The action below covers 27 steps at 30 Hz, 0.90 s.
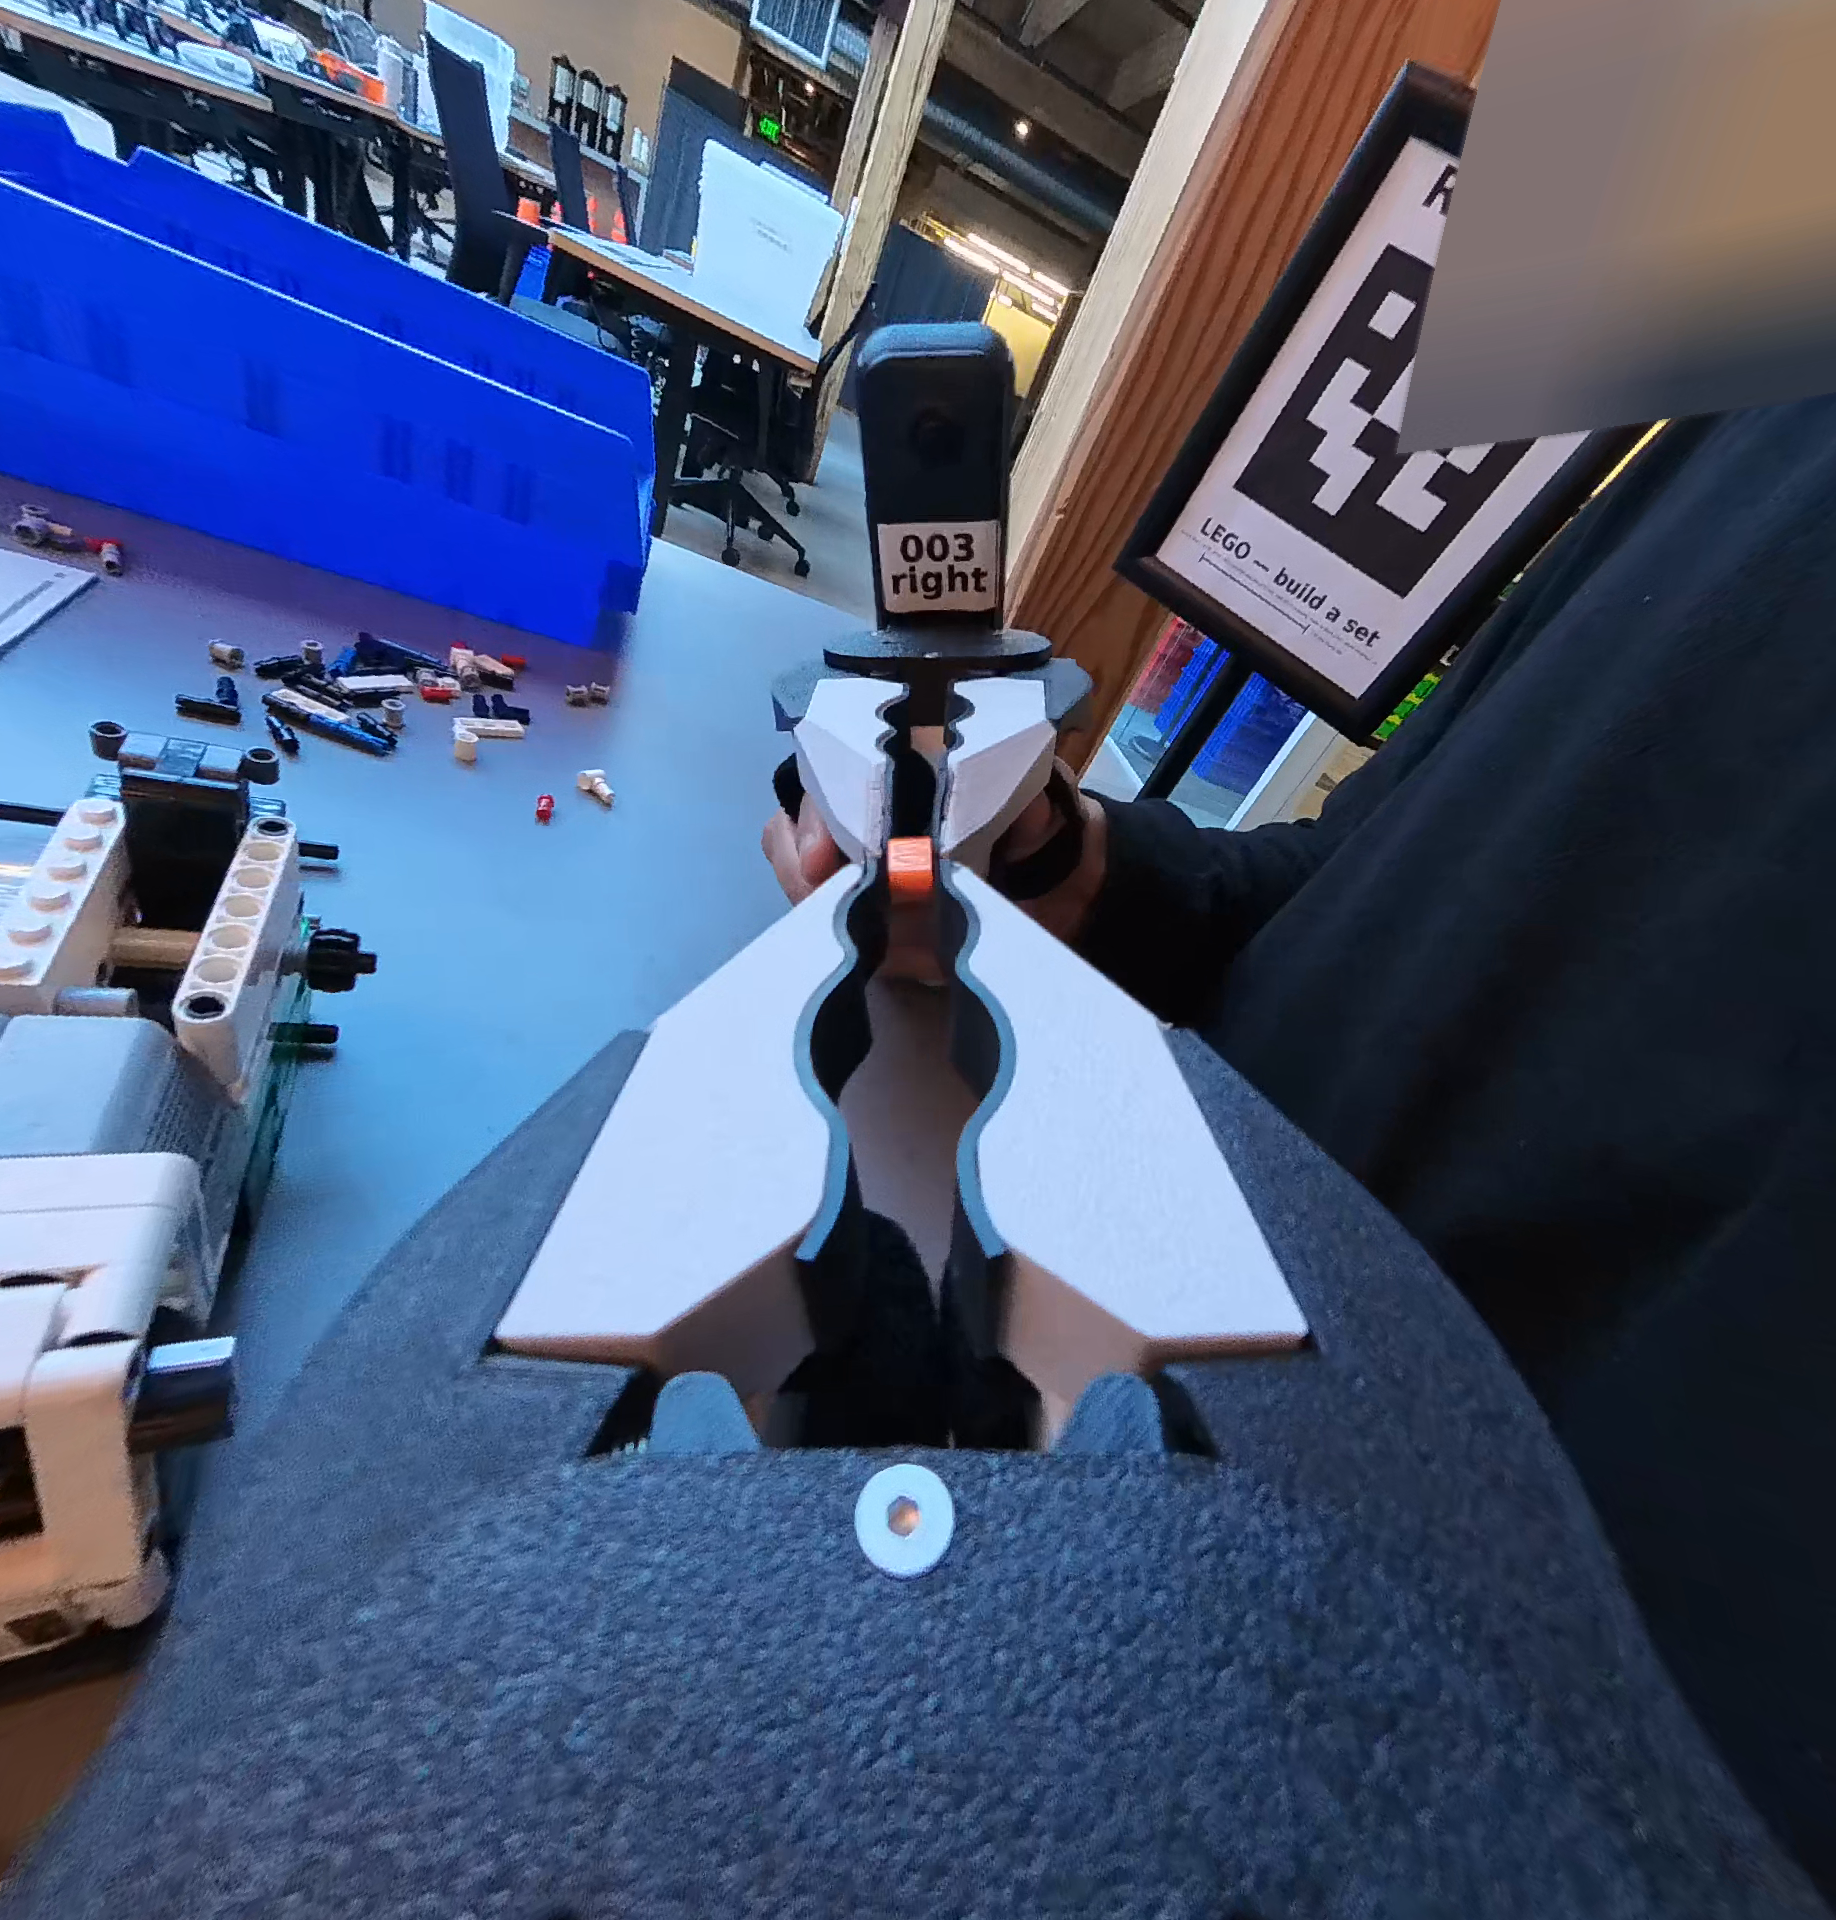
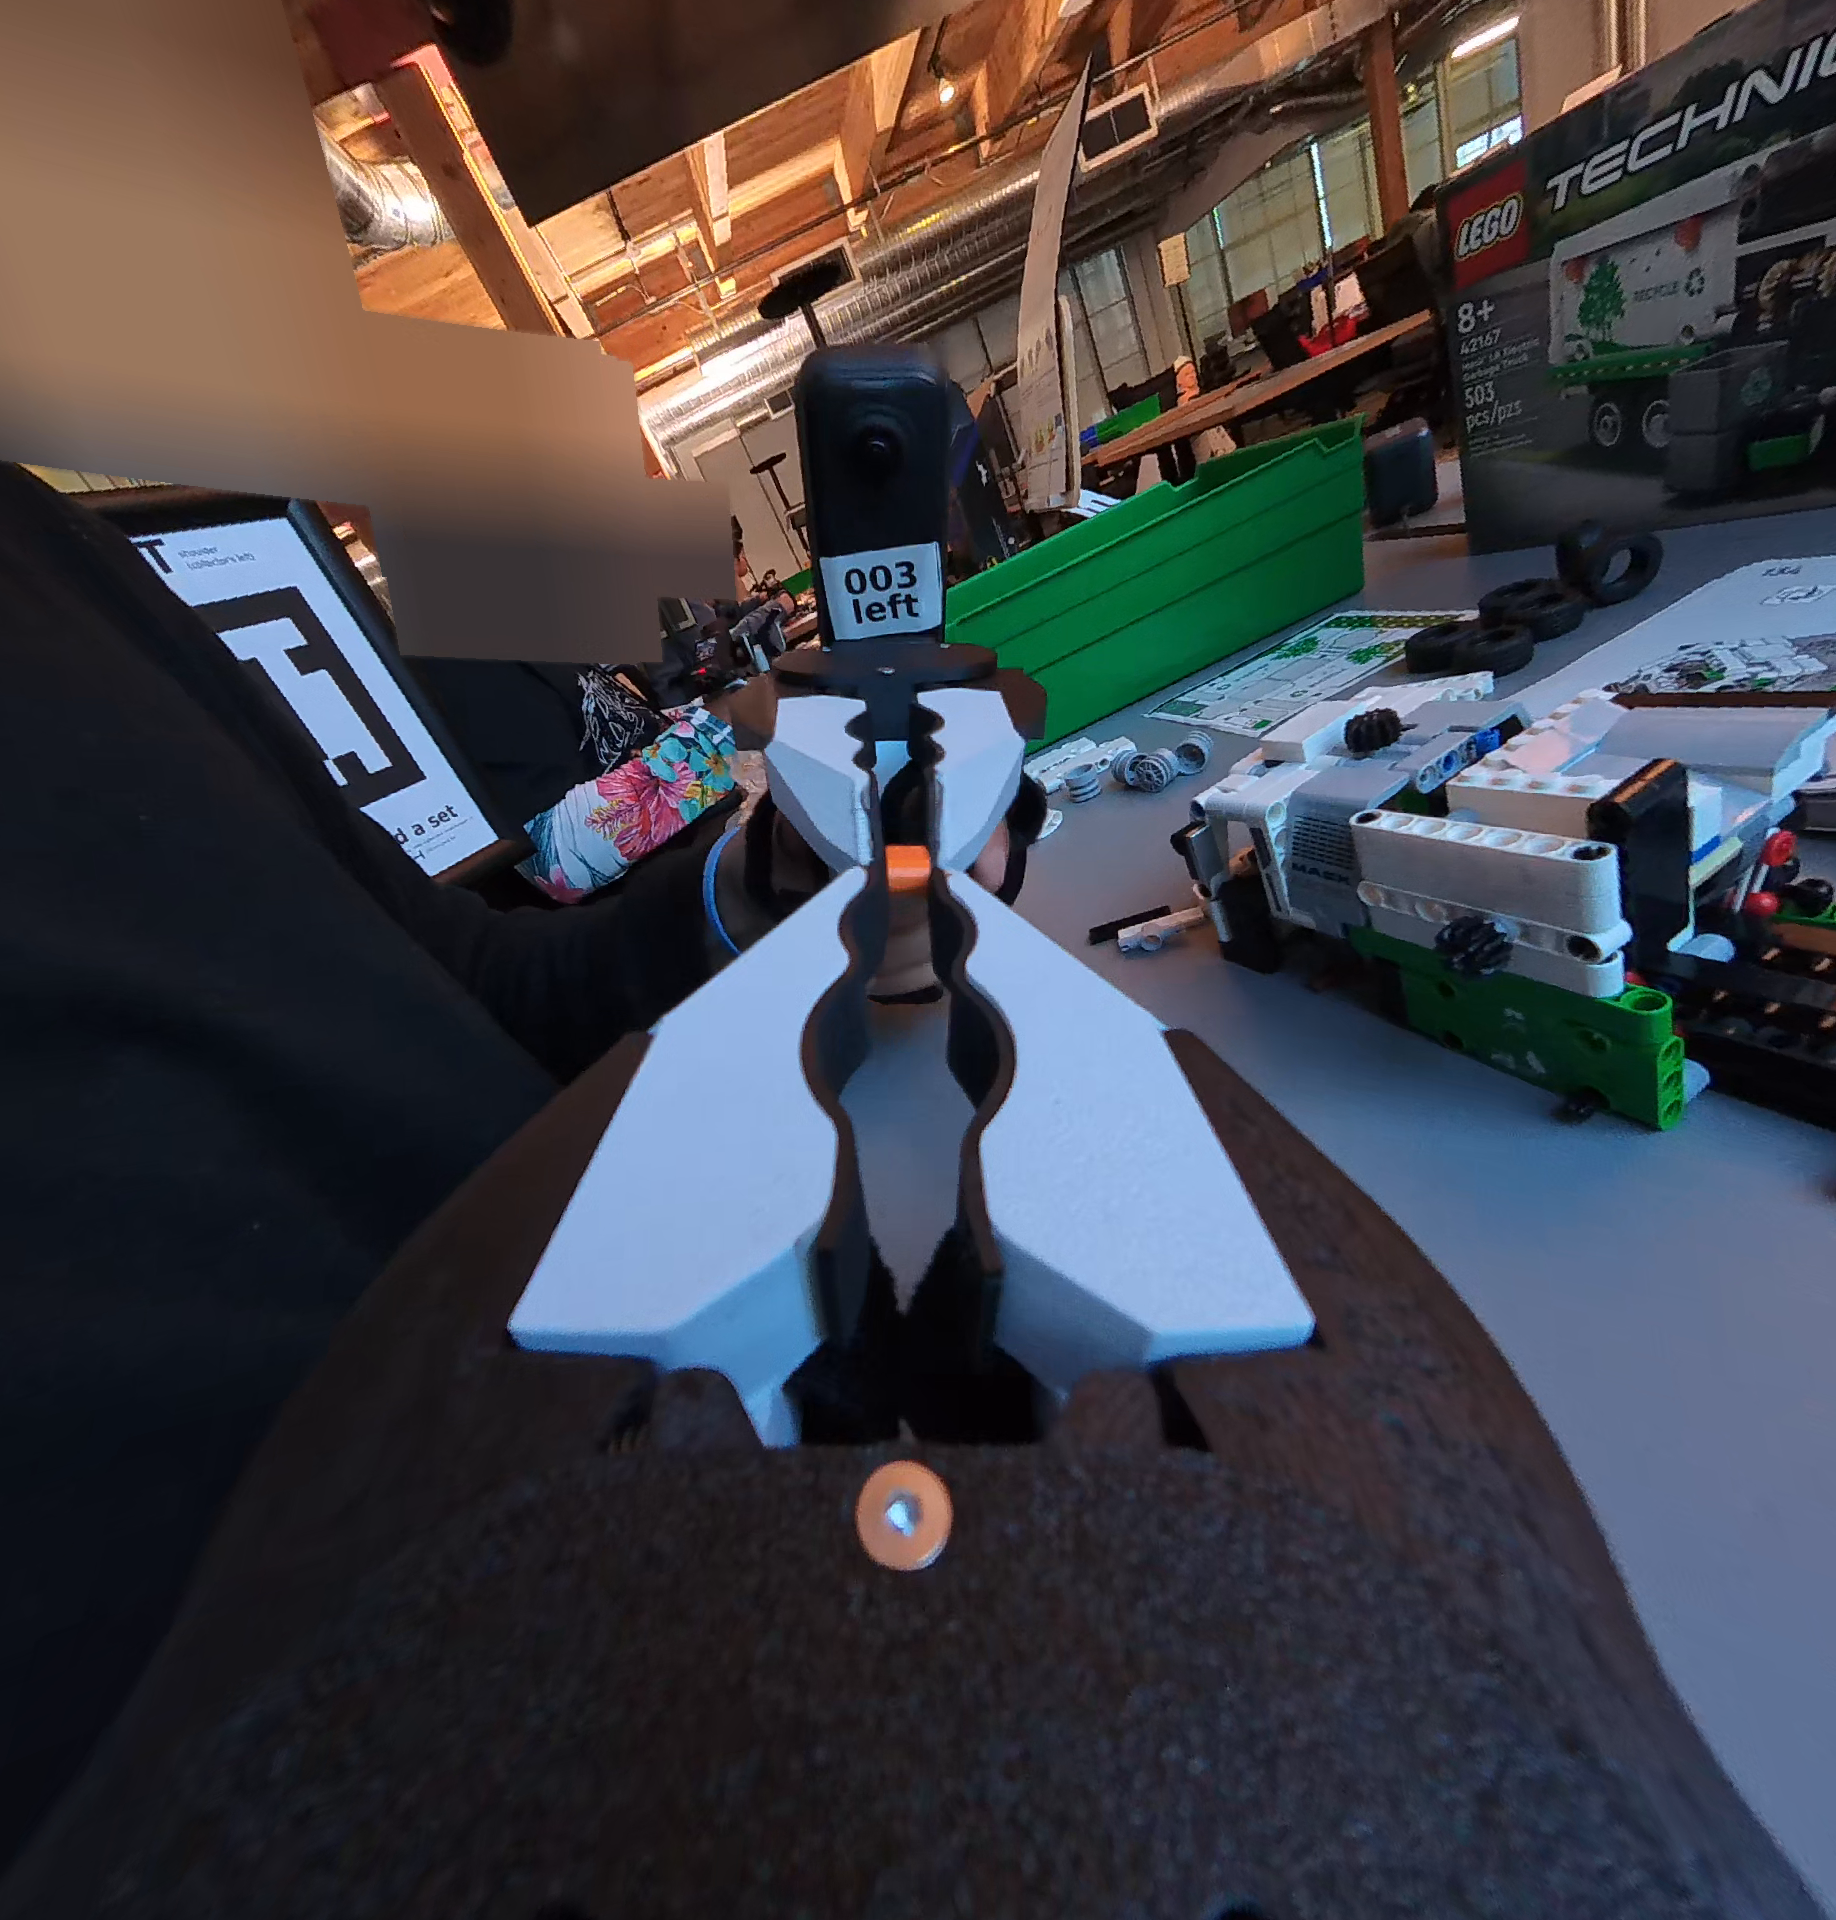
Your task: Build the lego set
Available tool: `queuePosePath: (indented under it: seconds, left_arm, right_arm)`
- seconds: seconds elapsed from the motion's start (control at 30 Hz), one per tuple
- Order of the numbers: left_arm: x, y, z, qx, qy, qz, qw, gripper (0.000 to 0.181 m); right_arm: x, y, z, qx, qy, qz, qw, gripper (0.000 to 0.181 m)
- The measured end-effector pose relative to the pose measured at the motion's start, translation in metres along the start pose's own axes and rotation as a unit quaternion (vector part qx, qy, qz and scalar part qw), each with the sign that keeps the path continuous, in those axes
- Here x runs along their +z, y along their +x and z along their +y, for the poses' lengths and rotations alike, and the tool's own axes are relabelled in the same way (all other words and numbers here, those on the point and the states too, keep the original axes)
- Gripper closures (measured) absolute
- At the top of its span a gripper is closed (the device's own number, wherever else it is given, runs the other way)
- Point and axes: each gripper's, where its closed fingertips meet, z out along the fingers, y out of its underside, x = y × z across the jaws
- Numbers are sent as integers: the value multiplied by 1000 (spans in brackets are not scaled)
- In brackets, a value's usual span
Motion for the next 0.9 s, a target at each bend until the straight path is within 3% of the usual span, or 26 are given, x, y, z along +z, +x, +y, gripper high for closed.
queuePosePath:
  seconds: [0.2,0.3,0.4,0.5,0.57,0.63,0.7,0.83,0.9]
  left_arm:
    - [-2,-4,3,15,-24,-25,999,175]
    - [-9,-10,7,42,-52,-61,996,175]
    - [-22,-21,13,65,-78,-113,988,175]
    - [-33,-32,21,79,-88,-162,980,175]
    - [-37,-32,25,79,-81,-175,978,175]
    - [-40,-32,29,83,-76,-197,974,175]
    - [-43,-33,34,85,-78,-219,969,175]
    - [-48,-32,40,96,-76,-261,958,174]
    - [-50,-31,41,100,-69,-275,954,175]
  right_arm:
    - [1,3,3,15,-6,2,1000,175]
    - [-4,14,3,-20,-51,22,998,167]
    - [-26,49,-12,-70,-141,66,985,145]
    - [-49,114,-23,-172,-265,121,941,134]
    - [-47,139,-27,-194,-288,76,935,134]
    - [-36,148,-20,-172,-316,13,933,122]
    - [-28,151,-5,-193,-355,-31,914,120]
    - [-15,133,13,-234,-382,-85,890,142]
    - [-12,136,19,-263,-384,-66,883,148]
